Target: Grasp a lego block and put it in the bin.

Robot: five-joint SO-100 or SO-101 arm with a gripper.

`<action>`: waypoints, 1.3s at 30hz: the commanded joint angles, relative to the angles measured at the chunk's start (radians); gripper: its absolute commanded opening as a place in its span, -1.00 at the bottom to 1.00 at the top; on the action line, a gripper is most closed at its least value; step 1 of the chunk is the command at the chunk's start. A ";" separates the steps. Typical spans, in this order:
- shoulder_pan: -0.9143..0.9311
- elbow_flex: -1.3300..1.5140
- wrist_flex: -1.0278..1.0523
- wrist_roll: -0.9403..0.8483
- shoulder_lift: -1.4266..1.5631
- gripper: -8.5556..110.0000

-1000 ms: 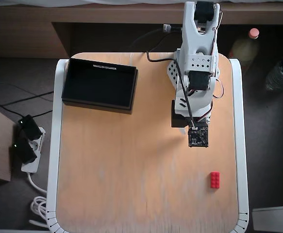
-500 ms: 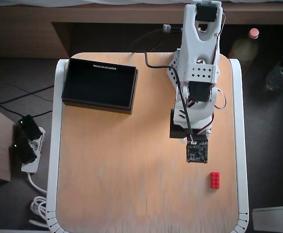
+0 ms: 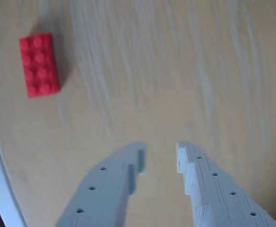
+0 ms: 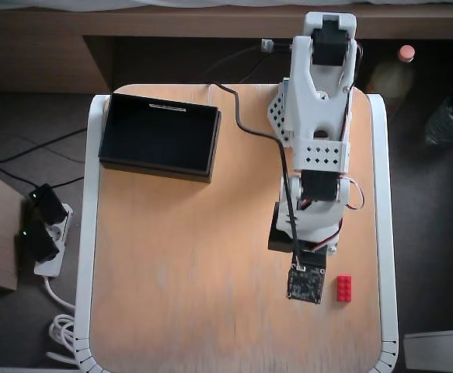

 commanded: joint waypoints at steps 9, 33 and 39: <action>-0.115 -0.261 -0.035 -0.118 -0.121 -0.58; -0.192 -0.298 -0.173 -0.196 -0.354 -0.40; -0.209 -0.299 -0.218 -0.195 -0.407 -0.40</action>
